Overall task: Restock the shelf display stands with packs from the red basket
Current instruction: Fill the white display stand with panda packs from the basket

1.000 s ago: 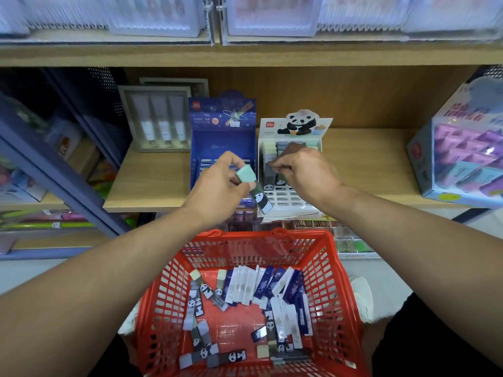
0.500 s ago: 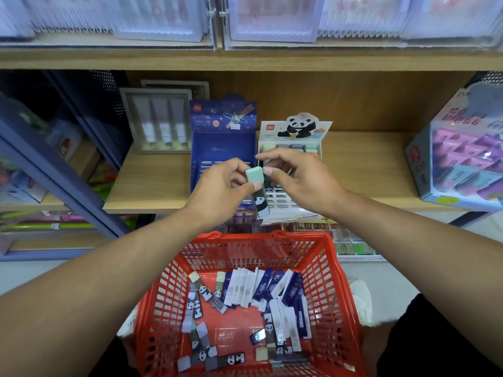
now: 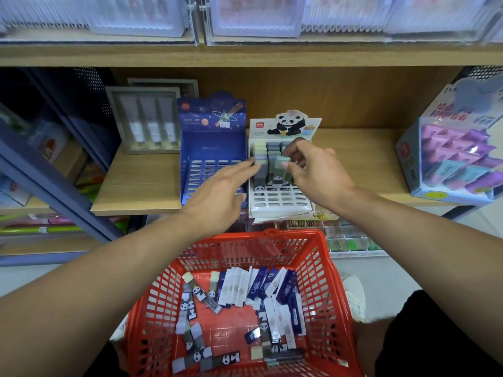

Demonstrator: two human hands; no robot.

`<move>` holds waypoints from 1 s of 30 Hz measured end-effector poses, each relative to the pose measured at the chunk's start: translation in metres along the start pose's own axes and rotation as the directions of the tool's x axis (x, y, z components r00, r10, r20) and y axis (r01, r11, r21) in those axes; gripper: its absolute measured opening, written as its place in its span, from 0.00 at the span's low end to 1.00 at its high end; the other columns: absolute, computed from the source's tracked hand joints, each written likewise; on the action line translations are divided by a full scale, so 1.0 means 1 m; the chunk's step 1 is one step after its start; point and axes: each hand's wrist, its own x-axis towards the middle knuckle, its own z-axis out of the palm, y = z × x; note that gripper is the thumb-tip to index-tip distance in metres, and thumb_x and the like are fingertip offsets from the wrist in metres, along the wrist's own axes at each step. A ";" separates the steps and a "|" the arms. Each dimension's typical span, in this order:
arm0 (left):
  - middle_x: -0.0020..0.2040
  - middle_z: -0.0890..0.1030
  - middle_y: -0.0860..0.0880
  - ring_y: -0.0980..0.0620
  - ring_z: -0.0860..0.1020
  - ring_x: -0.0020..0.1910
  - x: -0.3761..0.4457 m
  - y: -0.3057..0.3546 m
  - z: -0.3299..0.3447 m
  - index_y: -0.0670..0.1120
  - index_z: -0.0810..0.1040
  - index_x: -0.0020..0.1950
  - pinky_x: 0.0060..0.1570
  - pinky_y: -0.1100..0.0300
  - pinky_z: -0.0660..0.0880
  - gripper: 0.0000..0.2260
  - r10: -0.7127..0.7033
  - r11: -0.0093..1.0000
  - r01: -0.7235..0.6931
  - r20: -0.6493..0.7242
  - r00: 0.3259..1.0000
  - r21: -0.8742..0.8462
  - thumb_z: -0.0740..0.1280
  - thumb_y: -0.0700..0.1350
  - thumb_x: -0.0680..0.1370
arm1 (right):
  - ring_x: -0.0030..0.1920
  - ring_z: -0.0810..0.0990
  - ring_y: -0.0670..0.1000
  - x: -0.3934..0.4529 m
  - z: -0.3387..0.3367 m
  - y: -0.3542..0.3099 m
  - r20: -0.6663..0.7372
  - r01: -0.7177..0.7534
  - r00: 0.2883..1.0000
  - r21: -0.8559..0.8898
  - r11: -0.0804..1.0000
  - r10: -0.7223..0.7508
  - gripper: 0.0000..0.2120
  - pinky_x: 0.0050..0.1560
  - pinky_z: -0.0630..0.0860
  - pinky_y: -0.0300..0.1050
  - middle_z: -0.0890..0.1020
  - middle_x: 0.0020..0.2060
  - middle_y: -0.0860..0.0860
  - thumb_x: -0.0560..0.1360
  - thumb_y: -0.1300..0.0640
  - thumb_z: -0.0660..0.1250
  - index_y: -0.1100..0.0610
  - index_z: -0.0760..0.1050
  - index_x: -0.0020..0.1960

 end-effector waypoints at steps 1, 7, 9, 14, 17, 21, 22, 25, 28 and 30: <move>0.82 0.54 0.57 0.56 0.51 0.80 0.001 -0.001 0.003 0.53 0.55 0.82 0.79 0.57 0.51 0.32 0.034 0.999 -0.036 0.032 0.999 0.038 0.62 0.35 0.82 | 0.43 0.75 0.40 0.000 0.000 0.001 -0.007 -0.008 1.000 -0.026 1.000 0.008 0.04 0.41 0.71 0.29 0.78 0.42 0.42 0.81 0.54 0.66 0.50 0.75 0.56; 0.82 0.48 0.55 0.56 0.46 0.81 0.007 -0.006 0.013 0.52 0.47 0.83 0.80 0.52 0.51 0.36 0.052 0.990 -0.067 0.121 0.991 0.121 0.59 0.32 0.80 | 0.46 0.77 0.46 0.002 0.005 0.003 0.013 0.057 0.998 -0.090 0.994 -0.056 0.06 0.51 0.76 0.41 0.81 0.46 0.46 0.80 0.55 0.68 0.52 0.77 0.57; 0.82 0.48 0.55 0.56 0.46 0.81 0.008 -0.009 0.013 0.52 0.47 0.83 0.80 0.50 0.52 0.37 0.053 0.990 -0.068 0.124 0.991 0.121 0.59 0.32 0.79 | 0.46 0.78 0.46 0.004 0.006 0.005 0.004 0.072 0.997 -0.096 0.993 -0.072 0.06 0.51 0.77 0.42 0.81 0.46 0.46 0.80 0.55 0.68 0.52 0.79 0.57; 0.82 0.51 0.54 0.56 0.50 0.81 0.011 -0.011 0.014 0.52 0.48 0.83 0.79 0.50 0.54 0.38 0.061 0.991 -0.073 0.115 0.992 0.108 0.60 0.32 0.78 | 0.45 0.77 0.47 0.008 0.004 0.008 -0.011 0.081 0.996 -0.141 0.987 -0.083 0.09 0.46 0.72 0.39 0.80 0.45 0.45 0.79 0.50 0.69 0.52 0.81 0.56; 0.82 0.51 0.54 0.57 0.52 0.81 0.012 -0.011 0.013 0.52 0.49 0.83 0.79 0.52 0.54 0.38 0.056 0.993 -0.067 0.112 0.992 0.098 0.60 0.32 0.78 | 0.41 0.79 0.45 0.009 0.002 0.007 0.012 0.084 0.996 -0.086 0.993 -0.083 0.06 0.39 0.72 0.36 0.80 0.42 0.43 0.78 0.50 0.70 0.51 0.82 0.52; 0.82 0.50 0.55 0.57 0.53 0.80 0.012 -0.012 0.012 0.52 0.49 0.83 0.79 0.52 0.55 0.38 0.049 0.994 -0.059 0.118 0.992 0.089 0.60 0.31 0.78 | 0.36 0.79 0.44 0.011 0.001 0.008 0.022 0.098 0.995 -0.065 0.993 -0.096 0.05 0.37 0.75 0.42 0.80 0.38 0.39 0.77 0.50 0.71 0.50 0.83 0.50; 0.82 0.50 0.55 0.56 0.53 0.80 0.012 -0.012 0.012 0.52 0.49 0.83 0.79 0.52 0.55 0.38 0.048 0.994 -0.058 0.118 0.992 0.089 0.60 0.31 0.78 | 0.34 0.78 0.43 0.010 0.001 0.009 0.025 0.102 0.995 -0.068 0.992 -0.101 0.04 0.36 0.73 0.41 0.80 0.37 0.38 0.77 0.50 0.72 0.49 0.83 0.50; 0.82 0.50 0.56 0.56 0.53 0.80 0.011 -0.011 0.013 0.53 0.49 0.83 0.79 0.51 0.55 0.38 0.046 0.994 -0.058 0.120 0.992 0.096 0.61 0.32 0.78 | 0.36 0.77 0.39 0.010 0.003 0.010 0.012 0.104 0.995 -0.097 0.990 -0.104 0.05 0.37 0.73 0.41 0.81 0.38 0.38 0.77 0.49 0.71 0.47 0.83 0.51; 0.82 0.50 0.55 0.56 0.50 0.81 0.011 -0.010 0.013 0.53 0.48 0.83 0.80 0.50 0.52 0.37 0.049 0.992 -0.060 0.104 0.993 0.107 0.60 0.33 0.79 | 0.37 0.76 0.40 0.009 0.003 0.010 -0.011 0.091 0.995 -0.177 0.980 -0.094 0.06 0.34 0.68 0.37 0.82 0.41 0.40 0.78 0.47 0.71 0.45 0.82 0.54; 0.83 0.48 0.55 0.55 0.47 0.81 0.013 -0.009 0.012 0.52 0.48 0.83 0.80 0.50 0.49 0.37 0.048 0.991 -0.060 0.098 0.994 0.118 0.60 0.33 0.79 | 0.35 0.74 0.38 0.010 0.005 0.011 0.000 0.068 0.998 -0.209 0.976 -0.070 0.06 0.32 0.63 0.35 0.84 0.43 0.40 0.78 0.47 0.70 0.45 0.83 0.54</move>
